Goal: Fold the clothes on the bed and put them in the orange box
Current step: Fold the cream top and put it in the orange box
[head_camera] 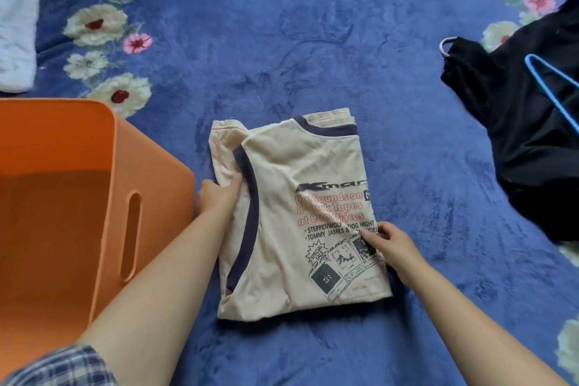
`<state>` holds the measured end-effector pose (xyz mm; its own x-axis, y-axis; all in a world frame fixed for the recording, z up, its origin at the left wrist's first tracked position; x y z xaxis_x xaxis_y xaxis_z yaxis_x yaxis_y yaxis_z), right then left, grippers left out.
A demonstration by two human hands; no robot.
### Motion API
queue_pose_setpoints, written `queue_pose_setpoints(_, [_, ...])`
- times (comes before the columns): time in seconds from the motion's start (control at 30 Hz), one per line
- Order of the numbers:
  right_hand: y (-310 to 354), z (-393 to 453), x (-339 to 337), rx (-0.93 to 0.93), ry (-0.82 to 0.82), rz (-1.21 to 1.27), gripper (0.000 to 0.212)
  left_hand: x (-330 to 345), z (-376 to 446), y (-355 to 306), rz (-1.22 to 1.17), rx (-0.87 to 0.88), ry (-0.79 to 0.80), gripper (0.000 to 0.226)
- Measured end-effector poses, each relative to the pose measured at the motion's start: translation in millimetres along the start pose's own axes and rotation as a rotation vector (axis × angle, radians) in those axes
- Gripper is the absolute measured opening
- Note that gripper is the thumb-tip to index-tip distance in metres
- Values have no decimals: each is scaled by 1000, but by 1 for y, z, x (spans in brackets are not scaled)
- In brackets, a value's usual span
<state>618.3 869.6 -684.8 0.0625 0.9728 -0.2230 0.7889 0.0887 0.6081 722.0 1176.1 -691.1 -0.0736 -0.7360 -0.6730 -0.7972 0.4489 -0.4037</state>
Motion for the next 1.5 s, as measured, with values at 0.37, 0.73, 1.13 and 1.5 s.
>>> queue_pose_setpoints(0.37, [20,22,4,-27,97,152,58,14,-28,56,-328,-211,561,50])
queue_pose_setpoints(0.73, [114,-1,-12,-262,288,280,60,-24,-51,-15,-801,-18,419,21])
queue_pose_setpoints(1.13, [189,-50,-66,-545,236,402,74,-83,-103,-96,-884,486,426,29])
queue_pose_setpoints(1.5, [-28,-28,-53,116,91,-105,20,10,-107,63,-63,-43,670,62])
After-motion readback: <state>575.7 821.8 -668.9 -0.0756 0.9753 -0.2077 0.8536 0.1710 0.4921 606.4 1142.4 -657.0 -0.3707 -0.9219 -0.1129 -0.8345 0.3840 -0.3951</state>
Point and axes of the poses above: each hand's wrist, its own z-axis towards the middle knuckle, its own x-axis out of the palm, y = z × x, the point moved 4 cm from there along z, towards the middle knuckle, and after that the axes turned 1 degree about z, right-handed, at the moved point
